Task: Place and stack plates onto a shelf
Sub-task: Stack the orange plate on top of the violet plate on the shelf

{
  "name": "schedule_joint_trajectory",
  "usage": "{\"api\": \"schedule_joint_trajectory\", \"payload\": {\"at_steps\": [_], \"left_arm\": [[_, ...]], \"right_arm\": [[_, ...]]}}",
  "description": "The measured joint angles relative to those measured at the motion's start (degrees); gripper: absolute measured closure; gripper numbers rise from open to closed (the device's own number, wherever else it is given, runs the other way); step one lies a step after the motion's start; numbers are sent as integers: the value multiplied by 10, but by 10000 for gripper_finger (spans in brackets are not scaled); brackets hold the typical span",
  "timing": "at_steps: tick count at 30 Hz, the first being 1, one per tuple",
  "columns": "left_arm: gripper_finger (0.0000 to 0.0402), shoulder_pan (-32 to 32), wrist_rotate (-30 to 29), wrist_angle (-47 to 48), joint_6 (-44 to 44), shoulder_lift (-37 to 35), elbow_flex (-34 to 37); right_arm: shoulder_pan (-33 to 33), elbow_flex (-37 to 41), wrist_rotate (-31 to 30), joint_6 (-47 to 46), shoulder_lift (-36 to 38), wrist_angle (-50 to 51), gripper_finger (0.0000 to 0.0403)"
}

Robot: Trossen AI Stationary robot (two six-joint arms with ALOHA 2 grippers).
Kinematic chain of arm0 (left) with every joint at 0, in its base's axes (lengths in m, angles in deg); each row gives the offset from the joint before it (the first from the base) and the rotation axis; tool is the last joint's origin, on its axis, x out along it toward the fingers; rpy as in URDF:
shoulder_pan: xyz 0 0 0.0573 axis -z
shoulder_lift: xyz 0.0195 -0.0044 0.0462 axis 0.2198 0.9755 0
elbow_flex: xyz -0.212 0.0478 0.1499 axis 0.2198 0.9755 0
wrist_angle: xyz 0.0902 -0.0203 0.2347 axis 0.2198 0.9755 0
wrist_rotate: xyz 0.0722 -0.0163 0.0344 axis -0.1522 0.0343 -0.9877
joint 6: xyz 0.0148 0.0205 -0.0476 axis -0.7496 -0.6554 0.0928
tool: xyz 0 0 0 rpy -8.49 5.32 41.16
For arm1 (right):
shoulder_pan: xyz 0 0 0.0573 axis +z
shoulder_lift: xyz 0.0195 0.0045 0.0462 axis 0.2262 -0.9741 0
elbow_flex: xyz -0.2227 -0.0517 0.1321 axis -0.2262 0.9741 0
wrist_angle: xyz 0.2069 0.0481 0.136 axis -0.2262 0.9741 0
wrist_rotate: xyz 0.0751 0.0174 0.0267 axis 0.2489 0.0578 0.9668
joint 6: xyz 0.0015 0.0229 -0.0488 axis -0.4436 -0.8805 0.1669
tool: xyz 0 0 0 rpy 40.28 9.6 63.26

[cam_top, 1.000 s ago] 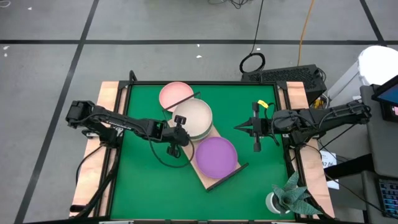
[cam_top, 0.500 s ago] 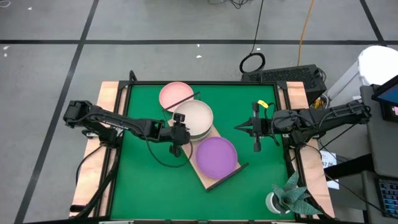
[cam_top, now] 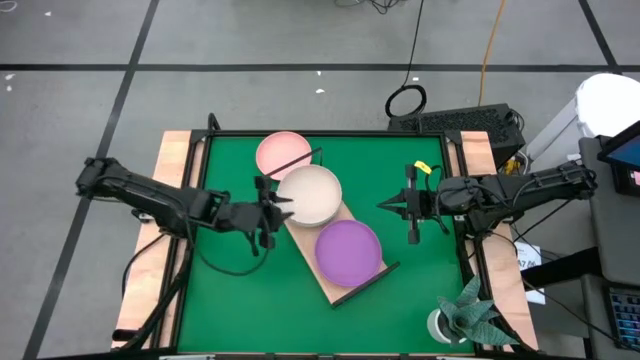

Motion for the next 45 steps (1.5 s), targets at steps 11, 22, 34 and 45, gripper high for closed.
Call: {"api": "schedule_joint_trajectory", "payload": {"at_steps": [11,22,34,45], "left_arm": [[238,-10,-81,117,96,-80,0],[238,-76,-86,133,119,-93,33],[238,-188,-90,71,86,-167,153],[238,-277,-90,58,-53,-164,221]], "right_arm": [[0,0,0,-2,0,7,403],[0,0,0,-2,0,8,403],[0,0,0,-2,0,9,403],[0,0,-1,-1,-1,8,403]]}}
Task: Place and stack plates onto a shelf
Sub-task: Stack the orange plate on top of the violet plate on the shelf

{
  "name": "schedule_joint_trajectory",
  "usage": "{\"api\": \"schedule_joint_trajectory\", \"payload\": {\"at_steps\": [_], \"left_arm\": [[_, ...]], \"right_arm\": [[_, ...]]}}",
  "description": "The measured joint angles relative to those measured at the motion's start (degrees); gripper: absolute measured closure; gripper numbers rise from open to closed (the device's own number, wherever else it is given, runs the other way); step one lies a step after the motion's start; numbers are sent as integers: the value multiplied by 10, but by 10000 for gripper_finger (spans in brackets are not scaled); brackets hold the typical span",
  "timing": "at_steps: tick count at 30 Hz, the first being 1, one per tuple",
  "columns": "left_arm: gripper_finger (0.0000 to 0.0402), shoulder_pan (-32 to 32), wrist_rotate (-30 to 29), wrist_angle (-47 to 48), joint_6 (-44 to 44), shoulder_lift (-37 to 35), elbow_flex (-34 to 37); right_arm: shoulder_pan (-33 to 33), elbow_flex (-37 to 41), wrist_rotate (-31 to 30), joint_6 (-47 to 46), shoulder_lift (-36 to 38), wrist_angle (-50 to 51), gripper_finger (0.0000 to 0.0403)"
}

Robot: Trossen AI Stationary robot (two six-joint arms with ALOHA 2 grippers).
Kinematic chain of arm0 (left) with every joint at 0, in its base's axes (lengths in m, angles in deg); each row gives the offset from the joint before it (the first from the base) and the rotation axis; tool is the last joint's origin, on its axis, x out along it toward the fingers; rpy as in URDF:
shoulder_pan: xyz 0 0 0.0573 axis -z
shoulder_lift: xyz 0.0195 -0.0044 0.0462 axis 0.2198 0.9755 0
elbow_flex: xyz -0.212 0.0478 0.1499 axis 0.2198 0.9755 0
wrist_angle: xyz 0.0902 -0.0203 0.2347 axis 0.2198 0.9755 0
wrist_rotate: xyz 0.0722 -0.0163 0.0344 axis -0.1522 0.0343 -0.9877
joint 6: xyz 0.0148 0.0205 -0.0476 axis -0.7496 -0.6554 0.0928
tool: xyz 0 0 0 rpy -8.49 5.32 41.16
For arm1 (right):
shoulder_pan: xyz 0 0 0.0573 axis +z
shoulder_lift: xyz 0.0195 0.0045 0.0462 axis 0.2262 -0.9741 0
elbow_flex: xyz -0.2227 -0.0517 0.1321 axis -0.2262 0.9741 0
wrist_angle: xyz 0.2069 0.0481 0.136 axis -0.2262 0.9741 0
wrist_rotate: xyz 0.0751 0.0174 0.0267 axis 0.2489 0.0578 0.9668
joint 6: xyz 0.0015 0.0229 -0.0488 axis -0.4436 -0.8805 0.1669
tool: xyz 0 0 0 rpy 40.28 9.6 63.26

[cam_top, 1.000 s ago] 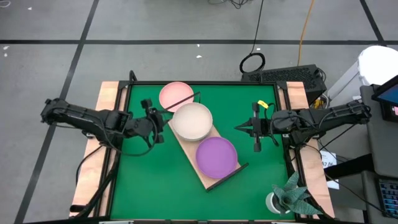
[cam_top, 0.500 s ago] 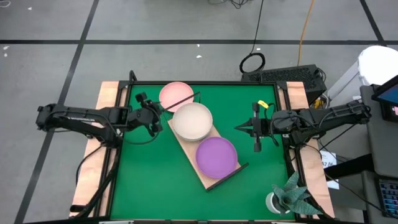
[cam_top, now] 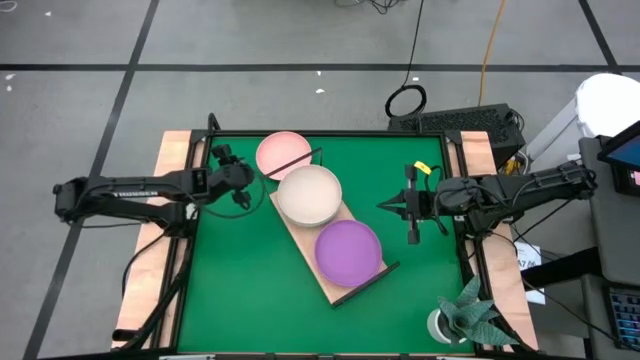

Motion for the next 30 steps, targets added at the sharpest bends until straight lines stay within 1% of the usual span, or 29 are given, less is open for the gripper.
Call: {"api": "schedule_joint_trajectory", "payload": {"at_steps": [2,5,8,11,14,16,26,30], "left_arm": [[238,-13,15,-2,-1,8,10],[238,-33,75,-6,-21,24,24],[238,-51,132,-38,-50,41,38],[238,-61,162,-64,-101,58,51],[238,-70,192,-67,-150,75,54],[238,-75,205,-78,-181,89,54],[238,-126,216,-163,-287,171,55],[238,-151,217,-194,-312,189,55]], "right_arm": [[0,0,0,0,0,0,403],[0,0,0,1,0,0,403],[0,0,0,1,0,0,403],[0,0,0,1,0,0,403],[0,0,-1,1,0,0,403],[0,0,-1,2,0,0,403],[0,0,-1,4,0,0,403],[0,0,-1,4,0,0,403]]}}
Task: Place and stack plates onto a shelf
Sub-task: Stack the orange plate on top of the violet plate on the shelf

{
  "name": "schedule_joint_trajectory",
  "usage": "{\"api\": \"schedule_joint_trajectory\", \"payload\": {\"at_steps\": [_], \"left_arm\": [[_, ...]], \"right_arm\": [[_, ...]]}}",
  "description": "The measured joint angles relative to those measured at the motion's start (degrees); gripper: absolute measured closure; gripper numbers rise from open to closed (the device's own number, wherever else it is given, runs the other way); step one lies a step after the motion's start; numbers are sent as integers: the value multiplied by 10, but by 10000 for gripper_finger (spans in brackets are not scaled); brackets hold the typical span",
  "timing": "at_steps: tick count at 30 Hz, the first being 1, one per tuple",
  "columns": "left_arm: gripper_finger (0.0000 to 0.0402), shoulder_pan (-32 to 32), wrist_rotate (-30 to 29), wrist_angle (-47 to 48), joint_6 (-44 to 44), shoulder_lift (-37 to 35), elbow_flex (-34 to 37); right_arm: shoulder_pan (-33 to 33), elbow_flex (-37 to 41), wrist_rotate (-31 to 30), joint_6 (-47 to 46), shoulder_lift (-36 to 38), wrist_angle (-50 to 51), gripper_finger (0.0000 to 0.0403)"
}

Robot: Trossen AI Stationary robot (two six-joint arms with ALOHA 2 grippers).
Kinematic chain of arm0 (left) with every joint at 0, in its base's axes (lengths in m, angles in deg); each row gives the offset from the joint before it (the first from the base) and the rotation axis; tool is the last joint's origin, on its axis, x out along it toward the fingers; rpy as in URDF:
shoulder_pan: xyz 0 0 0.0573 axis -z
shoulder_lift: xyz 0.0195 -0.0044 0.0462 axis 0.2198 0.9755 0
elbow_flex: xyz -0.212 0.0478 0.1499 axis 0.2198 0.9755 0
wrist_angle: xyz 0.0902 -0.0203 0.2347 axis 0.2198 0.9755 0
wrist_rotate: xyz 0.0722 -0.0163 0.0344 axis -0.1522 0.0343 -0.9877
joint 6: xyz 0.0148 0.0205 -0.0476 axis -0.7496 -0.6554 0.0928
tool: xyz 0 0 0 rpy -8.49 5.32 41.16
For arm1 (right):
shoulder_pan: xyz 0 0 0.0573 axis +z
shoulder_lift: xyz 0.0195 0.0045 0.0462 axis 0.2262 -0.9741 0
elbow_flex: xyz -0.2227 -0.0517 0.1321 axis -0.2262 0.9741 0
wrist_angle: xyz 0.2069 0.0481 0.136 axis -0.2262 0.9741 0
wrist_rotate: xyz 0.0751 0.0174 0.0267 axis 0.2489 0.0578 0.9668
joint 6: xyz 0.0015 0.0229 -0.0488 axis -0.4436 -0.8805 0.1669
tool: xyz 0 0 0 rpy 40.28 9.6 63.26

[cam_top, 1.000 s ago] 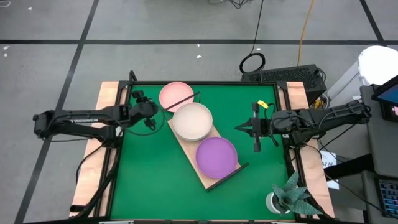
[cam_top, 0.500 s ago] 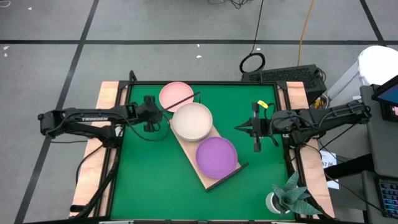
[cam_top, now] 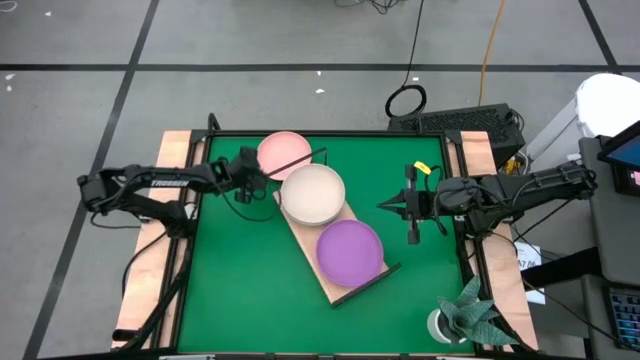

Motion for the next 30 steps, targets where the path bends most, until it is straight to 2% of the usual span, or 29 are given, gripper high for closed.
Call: {"api": "schedule_joint_trajectory", "payload": {"at_steps": [2,8,16,30], "left_arm": [[238,-13,7,-12,-8,4,0],[238,-55,87,-18,-24,5,0],[238,-80,120,-18,-31,5,0],[238,-91,120,-79,-94,82,0]], "right_arm": [[0,0,0,0,0,0,403],[0,0,0,-6,0,0,403],[0,0,1,-9,0,1,403],[0,0,1,-19,-16,4,403]]}}
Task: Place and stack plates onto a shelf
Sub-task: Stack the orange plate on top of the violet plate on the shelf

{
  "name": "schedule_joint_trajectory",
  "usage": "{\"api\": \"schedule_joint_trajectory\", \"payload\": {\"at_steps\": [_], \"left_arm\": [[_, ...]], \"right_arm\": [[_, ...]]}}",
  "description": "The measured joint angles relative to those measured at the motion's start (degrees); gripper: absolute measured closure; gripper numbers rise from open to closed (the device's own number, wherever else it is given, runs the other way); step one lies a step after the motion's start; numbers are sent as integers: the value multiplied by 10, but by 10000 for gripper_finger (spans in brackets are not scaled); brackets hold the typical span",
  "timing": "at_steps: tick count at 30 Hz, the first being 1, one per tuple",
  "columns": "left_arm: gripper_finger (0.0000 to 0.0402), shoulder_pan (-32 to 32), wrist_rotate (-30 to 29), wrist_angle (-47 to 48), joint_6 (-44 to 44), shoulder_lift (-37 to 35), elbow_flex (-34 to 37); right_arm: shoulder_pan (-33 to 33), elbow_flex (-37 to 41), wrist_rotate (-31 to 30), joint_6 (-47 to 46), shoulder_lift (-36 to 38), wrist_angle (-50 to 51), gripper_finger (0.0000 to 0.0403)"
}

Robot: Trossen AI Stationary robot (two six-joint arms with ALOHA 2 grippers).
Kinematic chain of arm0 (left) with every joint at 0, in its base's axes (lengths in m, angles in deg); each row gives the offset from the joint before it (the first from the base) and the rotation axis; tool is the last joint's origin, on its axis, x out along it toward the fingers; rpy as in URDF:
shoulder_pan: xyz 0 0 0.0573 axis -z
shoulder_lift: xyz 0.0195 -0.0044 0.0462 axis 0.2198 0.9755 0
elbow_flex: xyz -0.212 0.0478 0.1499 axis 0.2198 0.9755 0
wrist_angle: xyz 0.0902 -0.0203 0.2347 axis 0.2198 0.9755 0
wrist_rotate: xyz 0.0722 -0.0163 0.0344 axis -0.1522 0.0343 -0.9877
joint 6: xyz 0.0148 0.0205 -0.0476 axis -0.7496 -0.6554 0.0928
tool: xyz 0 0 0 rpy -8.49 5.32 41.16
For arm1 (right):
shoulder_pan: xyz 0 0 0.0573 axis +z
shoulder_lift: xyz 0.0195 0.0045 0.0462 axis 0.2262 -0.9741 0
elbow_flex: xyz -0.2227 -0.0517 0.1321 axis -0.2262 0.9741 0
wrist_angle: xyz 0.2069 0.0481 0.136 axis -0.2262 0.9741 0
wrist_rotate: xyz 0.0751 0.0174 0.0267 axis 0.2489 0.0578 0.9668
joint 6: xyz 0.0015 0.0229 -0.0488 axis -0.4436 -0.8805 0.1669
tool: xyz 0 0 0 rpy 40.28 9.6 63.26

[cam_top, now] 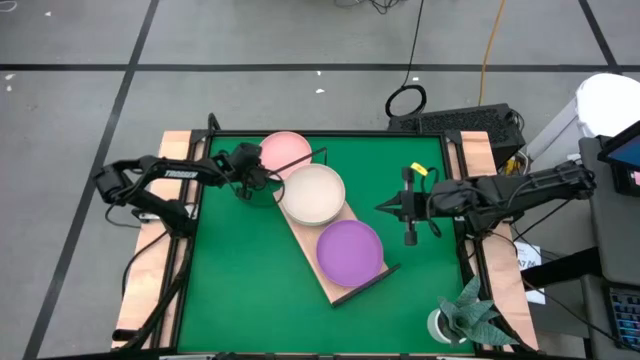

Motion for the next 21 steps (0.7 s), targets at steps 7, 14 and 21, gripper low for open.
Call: {"api": "schedule_joint_trajectory", "payload": {"at_steps": [7,14,21], "left_arm": [[267,0,0,-32,-18,23,0],[365,0,-1,-29,-21,24,0],[387,7,-45,-29,-16,22,0]], "right_arm": [[0,0,0,-2,-5,0,403],[1,0,0,-2,-6,0,403],[1,0,0,0,-6,0,403]]}}
